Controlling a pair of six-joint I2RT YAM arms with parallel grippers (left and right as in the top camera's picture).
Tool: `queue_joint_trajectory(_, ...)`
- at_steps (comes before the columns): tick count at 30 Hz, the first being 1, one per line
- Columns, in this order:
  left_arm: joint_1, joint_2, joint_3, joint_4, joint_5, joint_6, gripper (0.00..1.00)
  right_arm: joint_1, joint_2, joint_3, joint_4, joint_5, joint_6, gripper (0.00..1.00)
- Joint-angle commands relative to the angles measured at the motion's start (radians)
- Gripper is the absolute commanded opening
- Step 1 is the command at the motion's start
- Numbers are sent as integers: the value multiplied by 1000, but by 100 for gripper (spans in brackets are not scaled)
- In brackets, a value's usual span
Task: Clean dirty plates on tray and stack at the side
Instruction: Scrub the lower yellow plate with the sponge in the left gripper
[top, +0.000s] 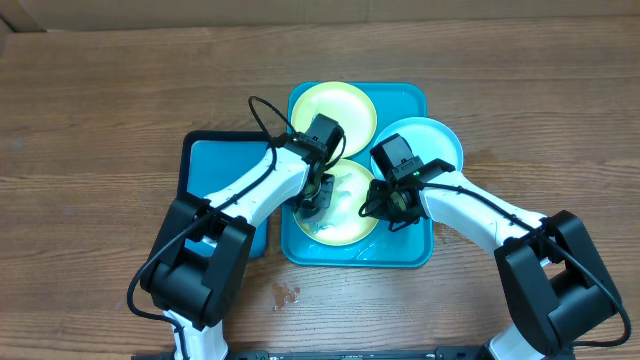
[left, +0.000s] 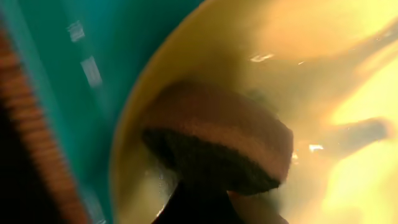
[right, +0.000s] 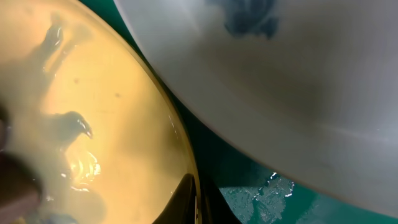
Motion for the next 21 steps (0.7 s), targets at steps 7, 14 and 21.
queue_joint_trajectory(7, 13, 47, 10, 41, 111, 41, 4, 4, 24, -15, -10, 68, -14, 4)
queue_joint_trajectory(14, 0, 104, 10, 151, 537, 179, 4, 4, 24, -15, -11, 68, -15, 4)
queue_joint_trajectory(21, -11, 108, 10, 21, 605, 380, 4, 4, 24, -15, -10, 68, -14, 4)
